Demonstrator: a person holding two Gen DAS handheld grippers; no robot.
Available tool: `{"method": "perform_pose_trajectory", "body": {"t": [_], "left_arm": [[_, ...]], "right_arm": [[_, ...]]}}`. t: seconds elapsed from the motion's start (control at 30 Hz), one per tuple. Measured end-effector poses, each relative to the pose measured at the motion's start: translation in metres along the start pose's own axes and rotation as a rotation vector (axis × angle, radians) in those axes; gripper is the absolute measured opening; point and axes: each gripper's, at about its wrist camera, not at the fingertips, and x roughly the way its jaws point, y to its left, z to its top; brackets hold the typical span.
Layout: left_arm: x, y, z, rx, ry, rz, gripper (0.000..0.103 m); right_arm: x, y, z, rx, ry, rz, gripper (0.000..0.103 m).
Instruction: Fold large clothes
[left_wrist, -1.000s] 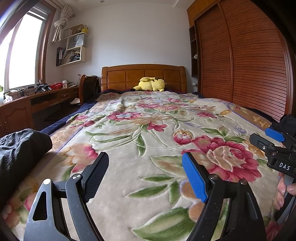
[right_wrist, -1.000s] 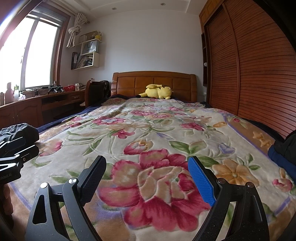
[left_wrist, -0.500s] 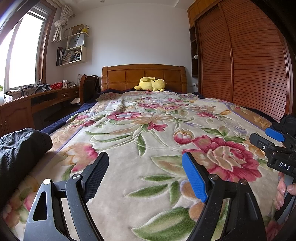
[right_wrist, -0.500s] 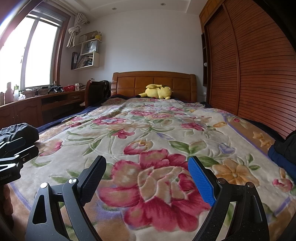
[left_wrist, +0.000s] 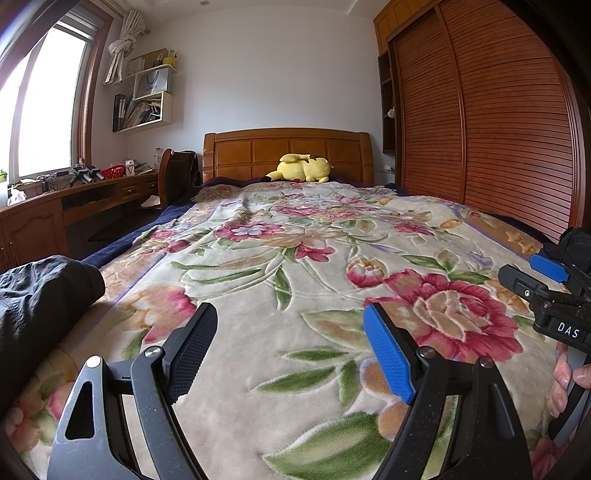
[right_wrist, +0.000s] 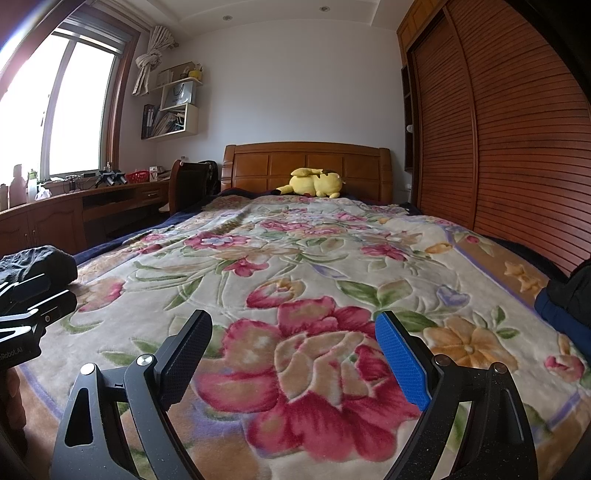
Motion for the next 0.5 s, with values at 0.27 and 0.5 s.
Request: {"method": "perform_pose_trajectory", "body": {"t": [0.27, 0.5], "left_arm": [[0.0, -0.0001, -0.0002, 0.002, 0.0, 0.0, 0.082], [-0.0003, -0.0004, -0.0004, 0.0, 0.001, 0.0, 0.082]], "right_arm": [[0.0003, 0.0008, -0.0001, 0.0, 0.001, -0.001, 0.091], [0.0002, 0.0013, -0.0004, 0.001, 0.001, -0.002, 0.091]]}}
